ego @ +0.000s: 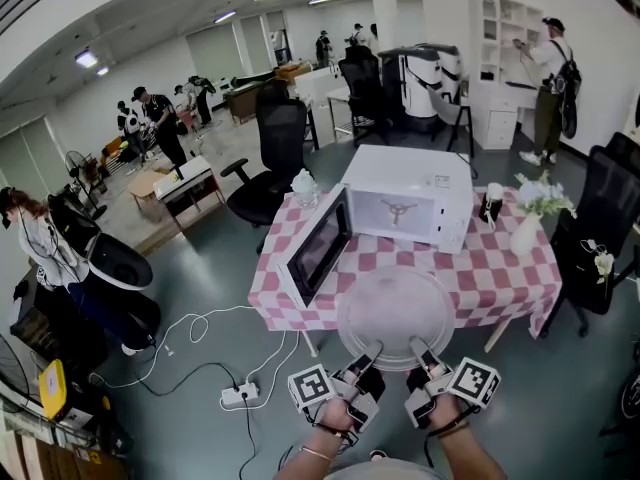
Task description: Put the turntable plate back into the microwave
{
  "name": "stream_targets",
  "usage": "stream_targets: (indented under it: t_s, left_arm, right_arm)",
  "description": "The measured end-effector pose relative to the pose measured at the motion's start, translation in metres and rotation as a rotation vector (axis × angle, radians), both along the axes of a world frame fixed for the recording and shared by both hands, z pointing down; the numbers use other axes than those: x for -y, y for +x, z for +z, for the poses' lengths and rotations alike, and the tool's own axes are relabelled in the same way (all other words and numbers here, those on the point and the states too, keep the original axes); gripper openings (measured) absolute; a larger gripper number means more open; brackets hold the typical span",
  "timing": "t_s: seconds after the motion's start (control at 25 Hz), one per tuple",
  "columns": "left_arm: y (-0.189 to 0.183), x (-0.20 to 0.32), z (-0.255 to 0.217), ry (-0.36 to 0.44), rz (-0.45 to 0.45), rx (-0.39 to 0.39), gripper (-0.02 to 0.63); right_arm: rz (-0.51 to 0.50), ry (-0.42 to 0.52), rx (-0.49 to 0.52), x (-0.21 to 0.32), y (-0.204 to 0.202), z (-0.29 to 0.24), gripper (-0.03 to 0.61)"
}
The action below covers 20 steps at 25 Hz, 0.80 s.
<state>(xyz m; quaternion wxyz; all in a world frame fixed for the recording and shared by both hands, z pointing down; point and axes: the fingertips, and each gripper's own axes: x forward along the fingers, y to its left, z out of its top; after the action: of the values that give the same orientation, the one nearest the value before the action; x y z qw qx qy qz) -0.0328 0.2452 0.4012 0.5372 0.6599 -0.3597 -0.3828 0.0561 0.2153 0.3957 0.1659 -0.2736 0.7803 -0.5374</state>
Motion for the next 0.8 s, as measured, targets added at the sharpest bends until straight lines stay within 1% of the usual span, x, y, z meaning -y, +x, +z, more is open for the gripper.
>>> stream_targets:
  t_s: [0.08, 0.16, 0.32, 0.44, 0.52, 0.68, 0.8]
  left_arm:
    - [-0.001, 0.007, 0.001, -0.003, -0.002, -0.002, 0.046]
    - [-0.001, 0.013, 0.003, -0.007, -0.001, 0.002, 0.046]
    - [-0.003, 0.03, 0.005, -0.006, 0.005, 0.002, 0.046]
    - [-0.006, 0.046, 0.009, -0.013, 0.013, -0.002, 0.046]
    - [-0.01, 0.062, 0.012, -0.014, 0.014, -0.006, 0.047]
    - [-0.021, 0.098, 0.011, 0.001, 0.02, -0.018, 0.046]
    - [-0.032, 0.127, 0.009, 0.005, 0.016, -0.023, 0.047]
  right_arm:
    - [0.013, -0.045, -0.036, 0.006, 0.003, 0.008, 0.074]
    - [0.017, -0.057, -0.046, 0.011, 0.004, 0.012, 0.074]
    - [0.018, -0.043, -0.04, 0.028, 0.001, 0.013, 0.074]
    - [0.027, -0.055, -0.051, 0.044, -0.001, 0.017, 0.074]
    - [0.035, -0.06, -0.049, 0.059, -0.005, 0.019, 0.074]
    - [0.024, -0.02, -0.042, 0.096, -0.019, 0.014, 0.074]
    - [0.035, -0.042, -0.063, 0.124, -0.028, 0.014, 0.074]
